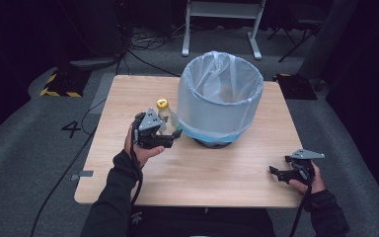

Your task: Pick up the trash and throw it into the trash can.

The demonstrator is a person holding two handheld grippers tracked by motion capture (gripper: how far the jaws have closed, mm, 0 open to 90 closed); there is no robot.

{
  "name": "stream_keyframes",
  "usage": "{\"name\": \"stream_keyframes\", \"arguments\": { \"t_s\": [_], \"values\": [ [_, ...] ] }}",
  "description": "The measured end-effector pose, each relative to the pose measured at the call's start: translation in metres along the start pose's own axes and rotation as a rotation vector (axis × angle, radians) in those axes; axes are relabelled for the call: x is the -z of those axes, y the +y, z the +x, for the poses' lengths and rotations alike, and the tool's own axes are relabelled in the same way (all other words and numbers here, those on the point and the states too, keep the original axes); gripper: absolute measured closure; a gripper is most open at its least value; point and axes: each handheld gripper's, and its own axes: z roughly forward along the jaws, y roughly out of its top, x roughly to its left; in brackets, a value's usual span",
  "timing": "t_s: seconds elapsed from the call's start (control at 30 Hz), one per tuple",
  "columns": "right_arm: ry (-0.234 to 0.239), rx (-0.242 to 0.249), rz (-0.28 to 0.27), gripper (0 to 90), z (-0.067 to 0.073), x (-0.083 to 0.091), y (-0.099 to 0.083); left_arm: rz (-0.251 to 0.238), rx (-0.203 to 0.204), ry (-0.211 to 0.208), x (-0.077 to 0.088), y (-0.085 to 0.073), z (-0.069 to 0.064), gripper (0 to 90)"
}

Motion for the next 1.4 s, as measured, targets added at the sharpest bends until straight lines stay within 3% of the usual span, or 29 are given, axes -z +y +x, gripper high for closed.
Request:
{"name": "stream_keyframes", "arguments": {
  "t_s": [0.2,0.43,0.53,0.77,1.17,1.4],
  "values": [
    [0.0,-0.001,0.0,13.1,0.0,0.0,0.0,0.003,-0.018,0.022,0.006,0.013,0.005,27.7],
    [0.0,-0.001,0.0,13.1,0.0,0.0,0.0,-0.035,-0.042,0.064,0.017,0.031,0.011,27.7],
    [0.0,0.0,0.0,13.1,0.0,0.0,0.0,-0.038,-0.051,0.071,0.021,0.039,0.012,27.7],
    [0.0,0.0,0.0,13.1,0.0,0.0,0.0,-0.094,-0.024,0.08,0.022,0.058,0.013,27.7],
    [0.0,0.0,0.0,13.1,0.0,0.0,0.0,-0.124,-0.085,0.108,0.024,0.093,0.011,27.7],
    [0.0,0.0,0.0,13.1,0.0,0.0,0.0,-0.146,-0.081,0.116,0.027,0.105,0.013,27.7]
  ]
}}
